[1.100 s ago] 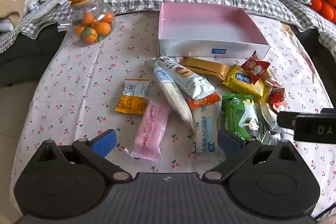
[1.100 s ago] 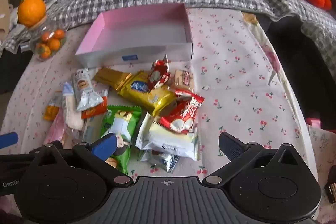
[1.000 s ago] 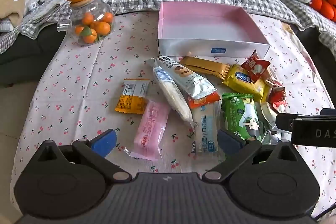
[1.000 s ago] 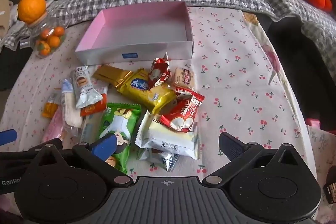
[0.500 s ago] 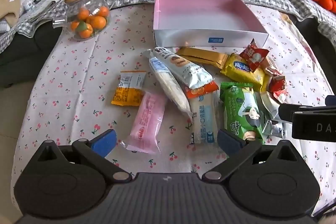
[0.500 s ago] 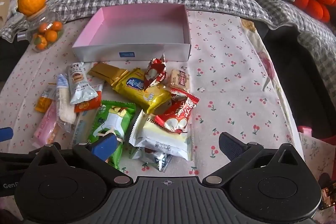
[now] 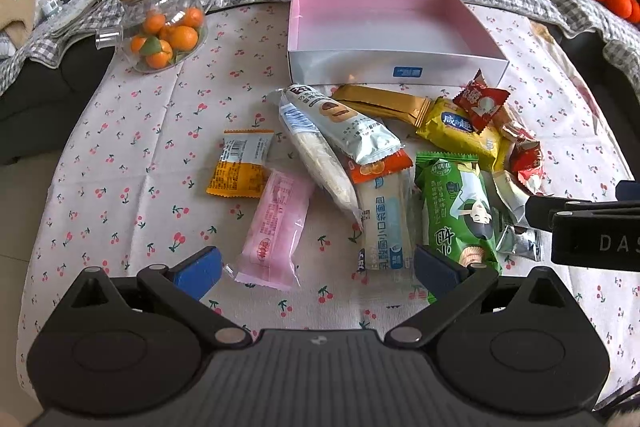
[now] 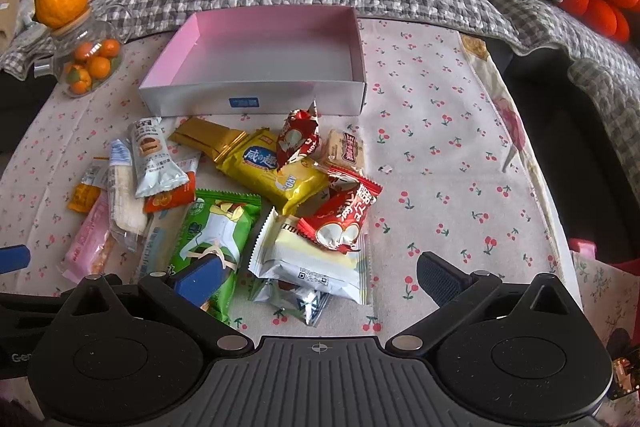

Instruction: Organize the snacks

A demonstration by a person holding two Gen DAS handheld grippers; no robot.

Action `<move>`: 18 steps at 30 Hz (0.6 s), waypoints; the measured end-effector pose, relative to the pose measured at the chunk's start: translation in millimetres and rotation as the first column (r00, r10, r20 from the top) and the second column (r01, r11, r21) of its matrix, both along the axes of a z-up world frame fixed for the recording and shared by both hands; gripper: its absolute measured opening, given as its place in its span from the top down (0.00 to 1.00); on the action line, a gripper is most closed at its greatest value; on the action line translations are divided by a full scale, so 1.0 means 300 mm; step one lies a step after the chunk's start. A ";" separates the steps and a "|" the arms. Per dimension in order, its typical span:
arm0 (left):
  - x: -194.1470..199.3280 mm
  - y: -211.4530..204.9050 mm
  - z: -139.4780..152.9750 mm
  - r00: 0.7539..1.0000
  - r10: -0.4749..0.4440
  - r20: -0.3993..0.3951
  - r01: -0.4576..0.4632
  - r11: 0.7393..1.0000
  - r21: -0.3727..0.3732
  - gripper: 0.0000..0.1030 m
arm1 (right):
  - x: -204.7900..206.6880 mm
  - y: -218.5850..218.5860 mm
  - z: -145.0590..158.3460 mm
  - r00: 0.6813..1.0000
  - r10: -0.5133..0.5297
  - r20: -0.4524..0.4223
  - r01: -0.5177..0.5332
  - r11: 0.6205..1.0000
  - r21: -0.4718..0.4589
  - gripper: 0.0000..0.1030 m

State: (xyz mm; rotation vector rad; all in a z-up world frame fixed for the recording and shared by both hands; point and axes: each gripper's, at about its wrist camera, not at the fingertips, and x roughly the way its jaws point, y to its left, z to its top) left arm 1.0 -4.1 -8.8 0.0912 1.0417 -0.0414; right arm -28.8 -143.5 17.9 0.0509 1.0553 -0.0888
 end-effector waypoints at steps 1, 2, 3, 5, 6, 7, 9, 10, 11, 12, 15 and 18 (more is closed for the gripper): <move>0.000 0.000 0.000 1.000 0.000 0.000 0.000 1.000 0.000 0.00 | 0.001 -0.001 0.000 1.000 0.000 -0.001 0.000 1.000 0.001 0.00; -0.002 0.000 -0.001 1.000 -0.001 0.001 0.001 1.000 0.000 0.00 | 0.000 0.002 0.001 1.000 0.001 -0.001 -0.001 1.000 0.000 0.00; -0.002 0.000 -0.001 1.000 -0.001 0.001 0.001 1.000 0.000 0.00 | 0.001 0.002 0.001 1.000 0.001 -0.001 -0.001 1.000 0.000 0.00; -0.002 0.000 -0.001 1.000 -0.001 0.001 0.001 1.000 0.000 0.00 | 0.002 0.002 0.002 1.000 0.002 0.000 -0.002 1.000 0.000 0.00; -0.001 0.000 -0.001 1.000 -0.002 0.001 0.002 1.000 0.001 0.00 | 0.000 0.004 0.001 1.000 0.002 0.000 -0.002 1.000 0.000 0.00; -0.001 0.000 -0.001 1.000 -0.001 0.001 0.001 1.000 0.002 0.00 | 0.001 0.004 0.002 1.000 0.002 0.000 -0.002 1.000 0.000 0.00; -0.001 -0.001 -0.002 1.000 -0.001 0.002 0.001 1.000 0.002 0.00 | 0.000 0.003 0.001 1.000 0.001 0.001 -0.001 1.000 0.000 0.00; -0.002 -0.001 -0.002 1.000 0.000 0.002 0.000 1.000 0.002 0.00 | 0.000 0.003 0.001 1.000 0.001 0.001 -0.001 1.000 0.000 0.00; -0.001 -0.001 -0.003 1.000 0.000 0.002 0.000 1.000 0.001 0.00 | 0.001 0.002 0.001 1.000 0.002 0.000 -0.002 1.000 0.001 0.00; -0.001 -0.002 -0.003 1.000 0.000 0.001 0.000 1.000 0.001 0.00 | -0.002 0.007 0.000 1.000 0.002 0.001 -0.002 1.000 0.000 0.00; -0.002 -0.003 -0.004 1.000 0.000 0.002 0.000 1.000 0.002 0.00 | 0.000 0.008 -0.002 1.000 0.005 -0.001 -0.005 1.000 0.001 0.00; -0.003 -0.004 -0.004 1.000 0.002 0.002 -0.002 1.000 0.002 0.00 | 0.000 0.011 -0.004 1.000 0.006 -0.003 -0.006 1.000 0.004 0.00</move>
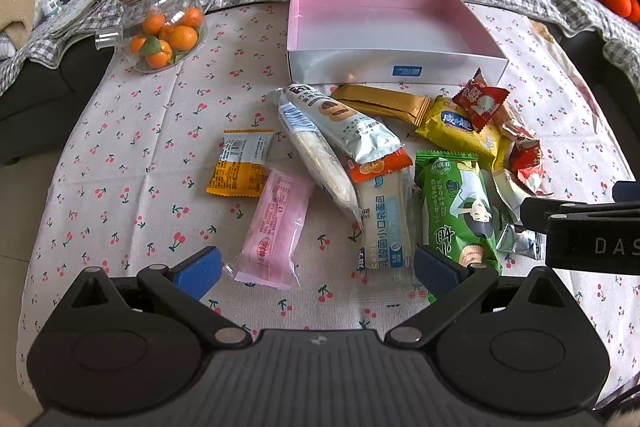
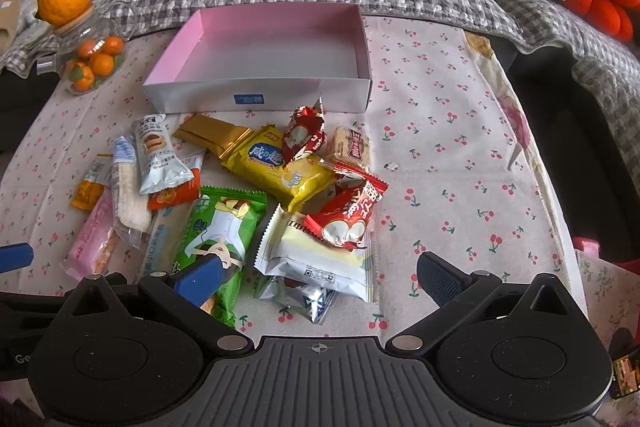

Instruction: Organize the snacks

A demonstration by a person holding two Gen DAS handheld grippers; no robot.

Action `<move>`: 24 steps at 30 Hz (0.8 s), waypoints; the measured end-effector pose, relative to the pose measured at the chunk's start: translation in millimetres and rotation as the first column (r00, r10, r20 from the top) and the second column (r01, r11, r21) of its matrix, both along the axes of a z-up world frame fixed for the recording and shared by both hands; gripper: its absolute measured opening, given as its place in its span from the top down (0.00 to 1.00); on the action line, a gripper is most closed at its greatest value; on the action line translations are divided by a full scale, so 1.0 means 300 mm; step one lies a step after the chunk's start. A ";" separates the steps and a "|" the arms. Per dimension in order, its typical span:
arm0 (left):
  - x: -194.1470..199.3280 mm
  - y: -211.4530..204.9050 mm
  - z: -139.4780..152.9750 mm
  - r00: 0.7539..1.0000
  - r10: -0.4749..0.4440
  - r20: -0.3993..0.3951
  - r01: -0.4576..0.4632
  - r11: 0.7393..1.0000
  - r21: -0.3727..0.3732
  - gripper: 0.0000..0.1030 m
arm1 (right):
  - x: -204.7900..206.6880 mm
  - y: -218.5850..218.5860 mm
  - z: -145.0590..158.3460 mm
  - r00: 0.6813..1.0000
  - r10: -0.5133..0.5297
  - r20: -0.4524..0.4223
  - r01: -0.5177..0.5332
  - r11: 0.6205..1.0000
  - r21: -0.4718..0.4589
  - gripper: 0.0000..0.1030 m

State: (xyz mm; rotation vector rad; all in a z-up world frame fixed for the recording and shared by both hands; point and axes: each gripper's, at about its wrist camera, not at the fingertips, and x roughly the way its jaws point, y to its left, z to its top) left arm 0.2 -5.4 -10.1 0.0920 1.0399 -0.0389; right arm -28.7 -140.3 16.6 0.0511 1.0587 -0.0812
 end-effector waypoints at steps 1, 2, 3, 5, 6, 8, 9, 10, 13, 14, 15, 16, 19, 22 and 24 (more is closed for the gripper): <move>0.000 0.000 0.000 1.000 0.000 0.000 0.000 1.000 0.001 0.00 | 0.000 -0.001 -0.001 1.000 0.000 -0.001 0.000 1.000 0.001 0.00; 0.000 0.000 0.000 1.000 -0.001 0.001 0.001 1.000 0.002 0.00 | 0.000 0.000 -0.001 1.000 0.002 -0.001 -0.002 1.000 0.001 0.00; 0.000 -0.001 -0.001 1.000 -0.001 0.002 0.001 1.000 0.004 0.00 | 0.000 0.000 -0.002 1.000 0.002 -0.002 -0.002 1.000 0.001 0.00; -0.003 -0.002 -0.001 1.000 -0.002 0.004 0.002 1.000 0.005 0.00 | 0.002 0.001 -0.002 1.000 0.004 -0.004 -0.004 1.000 0.000 0.00; -0.003 -0.002 -0.001 1.000 -0.002 0.003 0.002 1.000 0.005 0.00 | 0.002 0.001 -0.002 1.000 0.004 -0.004 -0.004 1.000 0.000 0.00; -0.003 -0.002 -0.001 1.000 -0.003 0.003 0.003 1.000 0.005 0.00 | 0.001 0.000 -0.002 1.000 0.005 -0.004 -0.005 1.000 0.001 0.00; -0.003 -0.002 -0.001 1.000 -0.002 0.003 0.002 1.000 0.004 0.00 | 0.001 0.001 -0.002 1.000 0.005 -0.004 -0.005 1.000 0.001 0.00; -0.003 -0.002 -0.002 1.000 -0.002 0.003 0.002 1.000 0.005 0.00 | 0.000 0.001 -0.002 1.000 0.005 -0.004 -0.005 1.000 0.001 0.00; -0.004 -0.003 -0.002 1.000 -0.001 0.003 0.001 1.000 0.005 0.00 | 0.000 0.001 -0.002 1.000 0.005 -0.005 -0.005 1.000 0.001 0.00; -0.004 -0.003 -0.002 1.000 -0.001 0.003 0.001 1.000 0.005 0.00 | 0.000 0.002 -0.002 1.000 0.005 -0.005 -0.005 1.000 0.002 0.00; -0.004 -0.003 -0.002 1.000 -0.002 0.004 0.002 1.000 0.005 0.00 | 0.000 0.002 -0.002 1.000 0.005 -0.005 -0.005 1.000 0.001 0.00; -0.004 -0.003 -0.002 1.000 -0.002 0.004 0.002 1.000 0.006 0.00 | 0.000 0.002 -0.002 1.000 0.006 -0.004 -0.006 1.000 0.001 0.00; -0.004 -0.003 -0.002 1.000 -0.001 0.003 0.001 1.000 0.005 0.00 | 0.001 0.002 -0.002 1.000 0.005 -0.004 -0.005 1.000 0.001 0.00; -0.005 -0.003 -0.002 1.000 -0.001 0.004 0.001 1.000 0.006 0.00 | 0.001 0.002 -0.003 1.000 0.005 -0.005 -0.005 1.000 0.000 0.00; -0.004 -0.003 -0.002 1.000 -0.001 0.004 0.001 1.000 0.004 0.00 | 0.000 0.003 -0.003 1.000 0.005 -0.005 -0.005 1.000 0.001 0.00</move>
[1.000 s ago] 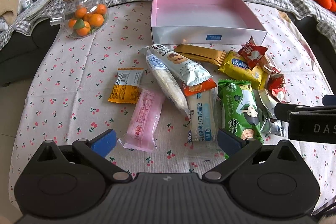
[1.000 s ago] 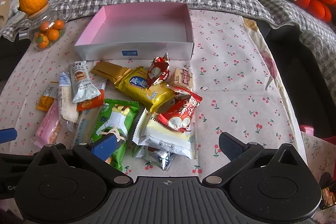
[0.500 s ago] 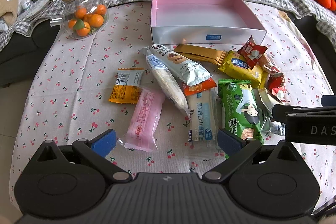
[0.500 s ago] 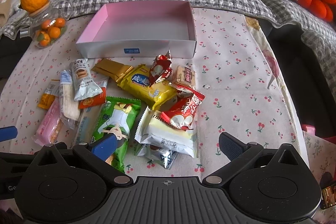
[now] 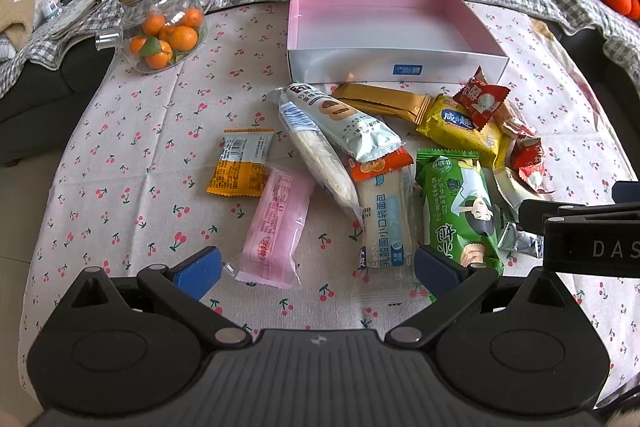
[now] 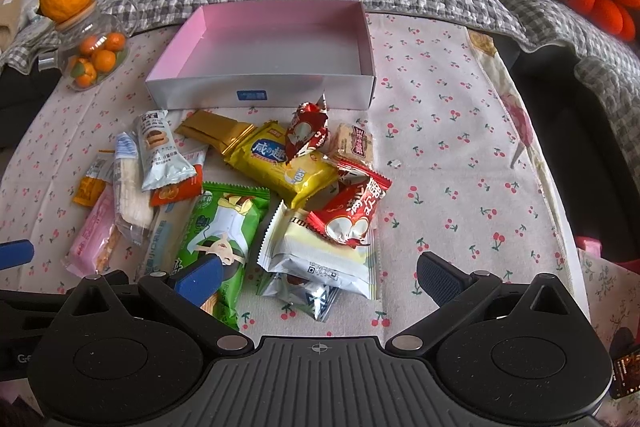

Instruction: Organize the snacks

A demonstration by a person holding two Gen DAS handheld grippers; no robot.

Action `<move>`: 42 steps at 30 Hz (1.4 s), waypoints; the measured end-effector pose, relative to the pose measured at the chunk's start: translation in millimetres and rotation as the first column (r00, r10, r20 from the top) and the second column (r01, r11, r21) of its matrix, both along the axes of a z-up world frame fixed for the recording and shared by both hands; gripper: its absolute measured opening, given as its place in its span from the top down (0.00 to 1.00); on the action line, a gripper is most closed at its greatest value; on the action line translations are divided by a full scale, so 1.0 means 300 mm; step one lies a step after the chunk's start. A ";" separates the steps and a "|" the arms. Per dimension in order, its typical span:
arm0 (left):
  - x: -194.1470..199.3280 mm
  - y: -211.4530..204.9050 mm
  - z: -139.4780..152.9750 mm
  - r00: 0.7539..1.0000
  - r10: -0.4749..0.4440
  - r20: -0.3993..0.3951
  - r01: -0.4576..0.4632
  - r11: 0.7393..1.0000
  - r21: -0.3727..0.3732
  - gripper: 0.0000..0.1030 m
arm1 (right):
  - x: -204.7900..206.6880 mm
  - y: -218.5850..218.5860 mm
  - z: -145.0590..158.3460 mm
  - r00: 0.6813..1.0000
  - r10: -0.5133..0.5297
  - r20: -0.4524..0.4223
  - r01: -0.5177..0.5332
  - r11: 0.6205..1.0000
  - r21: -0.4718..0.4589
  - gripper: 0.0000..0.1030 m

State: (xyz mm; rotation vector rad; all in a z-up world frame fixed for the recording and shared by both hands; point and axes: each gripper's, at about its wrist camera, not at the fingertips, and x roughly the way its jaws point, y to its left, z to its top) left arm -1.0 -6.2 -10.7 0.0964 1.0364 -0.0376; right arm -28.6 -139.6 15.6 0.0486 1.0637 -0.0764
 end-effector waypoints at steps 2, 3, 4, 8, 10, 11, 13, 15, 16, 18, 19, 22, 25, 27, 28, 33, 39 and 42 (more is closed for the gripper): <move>-0.002 0.000 -0.002 1.000 -0.001 0.000 0.001 1.000 0.001 0.00 | 0.000 0.000 0.000 1.000 0.000 0.000 0.000 1.000 0.000 0.00; -0.003 0.000 -0.002 1.000 -0.001 0.000 0.001 1.000 0.003 0.00 | 0.000 0.001 0.000 1.000 0.000 0.000 0.000 1.000 -0.001 0.00; -0.004 0.000 -0.003 1.000 -0.001 0.000 0.001 1.000 0.003 0.00 | 0.000 0.001 0.000 1.000 0.000 0.001 0.000 1.000 -0.001 0.00; -0.005 0.001 -0.004 1.000 -0.002 0.000 0.002 1.000 0.003 0.00 | 0.000 0.002 -0.002 1.000 0.000 0.001 0.000 1.000 -0.001 0.00; -0.006 0.003 -0.004 1.000 -0.002 0.000 0.002 1.000 0.003 0.00 | 0.000 0.001 -0.002 1.000 0.000 0.001 0.000 1.000 -0.001 0.00; -0.005 0.002 -0.004 1.000 -0.002 0.000 0.002 1.000 0.003 0.00 | -0.001 0.001 -0.002 1.000 0.000 0.000 0.000 1.000 0.000 0.00; -0.004 0.002 -0.003 1.000 -0.004 -0.001 0.004 1.000 0.002 0.00 | 0.000 0.002 -0.002 1.000 0.000 0.000 0.000 1.000 -0.002 0.00; -0.003 0.003 -0.002 1.000 -0.005 -0.001 0.005 1.000 0.004 0.00 | 0.001 0.001 -0.001 1.000 0.000 0.001 0.000 1.000 -0.002 0.00; -0.003 0.003 -0.002 1.000 -0.005 -0.002 0.005 1.000 0.005 0.00 | 0.001 0.001 -0.002 1.000 0.000 0.000 0.000 1.000 -0.002 0.00; -0.003 0.003 -0.001 1.000 -0.005 -0.002 0.005 1.000 0.004 0.00 | 0.001 0.000 -0.001 1.000 0.000 0.001 0.000 1.000 -0.001 0.00; -0.003 0.003 -0.001 1.000 -0.005 -0.002 0.005 1.000 0.005 0.00 | 0.001 0.000 -0.002 1.000 -0.001 0.000 0.001 1.000 -0.001 0.00; -0.002 0.004 0.000 1.000 -0.001 0.003 0.001 1.000 0.004 0.00 | -0.001 -0.003 -0.002 1.000 -0.006 0.002 0.006 1.000 0.004 0.00; 0.008 0.009 0.006 1.000 0.011 0.023 -0.011 1.000 0.022 0.00 | 0.002 -0.015 -0.001 1.000 -0.009 -0.001 0.009 1.000 0.029 0.00; 0.022 0.017 0.008 1.000 0.014 0.025 -0.014 1.000 0.014 0.00 | 0.010 -0.027 0.002 1.000 -0.026 -0.004 0.026 0.999 0.034 0.00; 0.031 0.025 0.010 1.000 0.015 0.024 -0.015 1.000 0.004 0.00 | 0.014 -0.034 0.006 0.999 -0.037 -0.003 0.037 0.999 0.034 0.00; 0.068 0.040 0.049 0.997 -0.020 0.069 0.019 1.000 0.018 0.00 | 0.070 -0.068 0.046 0.998 -0.057 -0.007 0.057 0.997 0.053 0.00; 0.156 0.062 0.084 0.998 -0.051 0.030 0.052 0.998 -0.035 0.00 | 0.165 -0.083 0.061 0.999 -0.027 -0.035 0.029 0.998 0.063 0.00; 0.199 0.072 0.082 0.998 -0.045 0.050 0.047 0.997 -0.054 0.01 | 0.217 -0.103 0.048 0.999 -0.013 -0.047 0.020 0.991 0.134 0.00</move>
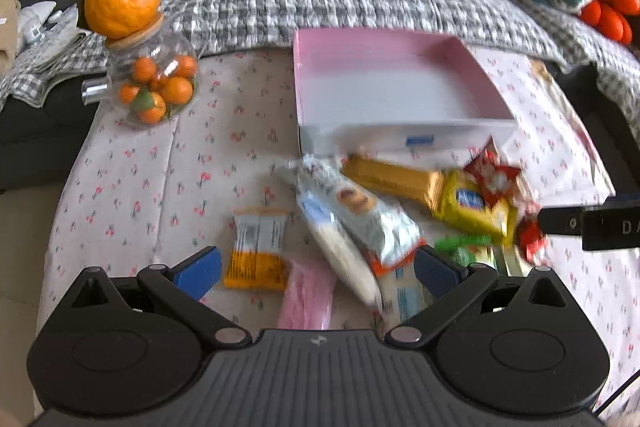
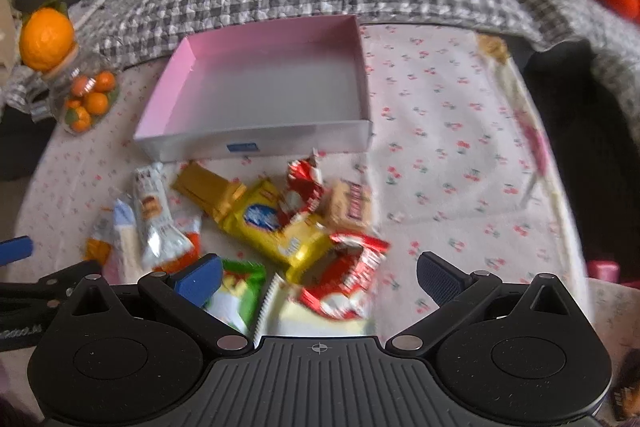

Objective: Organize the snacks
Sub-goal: 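Grasp the milk stick with left tool while right tool grasps red candy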

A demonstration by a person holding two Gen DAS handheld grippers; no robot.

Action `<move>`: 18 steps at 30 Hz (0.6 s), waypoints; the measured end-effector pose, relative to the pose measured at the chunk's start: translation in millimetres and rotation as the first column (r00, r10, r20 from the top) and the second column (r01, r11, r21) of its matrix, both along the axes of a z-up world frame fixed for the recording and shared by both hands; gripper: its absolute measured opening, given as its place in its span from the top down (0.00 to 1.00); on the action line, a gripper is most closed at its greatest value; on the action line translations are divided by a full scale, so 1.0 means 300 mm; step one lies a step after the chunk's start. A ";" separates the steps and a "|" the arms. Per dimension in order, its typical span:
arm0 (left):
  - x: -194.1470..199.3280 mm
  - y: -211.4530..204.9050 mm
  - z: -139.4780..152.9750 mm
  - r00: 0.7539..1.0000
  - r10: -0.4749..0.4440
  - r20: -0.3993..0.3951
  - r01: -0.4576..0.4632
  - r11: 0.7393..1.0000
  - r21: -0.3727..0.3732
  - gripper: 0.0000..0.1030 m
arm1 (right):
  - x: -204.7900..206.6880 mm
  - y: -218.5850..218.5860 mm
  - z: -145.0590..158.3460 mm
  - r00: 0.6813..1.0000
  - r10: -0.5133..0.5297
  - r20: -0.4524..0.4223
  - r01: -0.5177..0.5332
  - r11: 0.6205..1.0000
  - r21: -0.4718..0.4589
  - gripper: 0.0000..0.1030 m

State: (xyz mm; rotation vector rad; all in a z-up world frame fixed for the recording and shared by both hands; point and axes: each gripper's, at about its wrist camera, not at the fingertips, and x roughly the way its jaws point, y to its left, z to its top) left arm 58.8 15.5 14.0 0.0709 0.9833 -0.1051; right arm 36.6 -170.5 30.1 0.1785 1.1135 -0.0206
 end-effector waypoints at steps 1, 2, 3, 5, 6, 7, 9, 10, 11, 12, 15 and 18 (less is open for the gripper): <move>0.010 0.007 -0.006 1.000 0.007 0.006 -0.007 1.000 -0.013 0.01 | 0.014 -0.010 -0.009 1.000 0.002 -0.002 -0.002 0.999 0.034 0.00; 0.022 0.017 -0.016 1.000 0.017 0.011 -0.017 0.999 -0.033 0.01 | 0.025 -0.023 -0.022 1.000 -0.006 0.001 0.006 0.998 0.070 0.00; 0.034 0.027 -0.027 1.000 0.025 0.012 -0.024 0.998 -0.058 0.03 | 0.030 -0.037 -0.036 1.000 -0.015 0.010 0.014 0.994 0.106 0.00; 0.067 0.047 -0.057 0.999 0.031 -0.031 -0.034 0.993 -0.115 0.12 | 0.050 -0.063 -0.069 1.000 -0.029 -0.007 0.029 0.988 0.153 0.01; 0.089 0.055 -0.072 0.998 0.029 -0.056 -0.037 0.989 -0.145 0.18 | 0.061 -0.073 -0.079 0.999 -0.030 -0.010 0.031 0.985 0.167 0.01; 0.104 0.063 -0.082 0.997 0.037 -0.067 -0.048 0.984 -0.169 0.19 | 0.069 -0.083 -0.083 0.999 -0.037 -0.001 0.036 0.983 0.180 0.01; 0.129 0.080 -0.092 0.995 0.058 -0.086 -0.076 0.973 -0.219 0.22 | 0.089 -0.109 -0.092 0.998 -0.064 0.003 0.062 0.976 0.207 0.02; 0.137 0.084 -0.093 0.994 0.064 -0.093 -0.084 0.968 -0.236 0.23 | 0.097 -0.118 -0.096 0.997 -0.074 0.001 0.071 0.972 0.226 0.02; 0.145 0.087 -0.095 0.993 0.068 -0.097 -0.091 0.964 -0.251 0.25 | 0.104 -0.125 -0.101 0.997 -0.081 -0.004 0.079 0.968 0.240 0.03; 0.152 0.089 -0.098 0.992 0.073 -0.105 -0.099 0.961 -0.260 0.27 | 0.112 -0.125 -0.105 0.996 -0.086 -0.008 0.085 0.966 0.246 0.05; 0.163 0.095 -0.114 0.985 0.085 -0.147 -0.124 0.952 -0.280 0.38 | 0.126 -0.121 -0.117 0.996 -0.091 -0.016 0.092 0.965 0.246 0.12; 0.168 0.100 -0.140 0.978 0.088 -0.191 -0.142 0.945 -0.293 0.46 | 0.134 -0.118 -0.127 0.995 -0.096 -0.012 0.096 0.965 0.242 0.26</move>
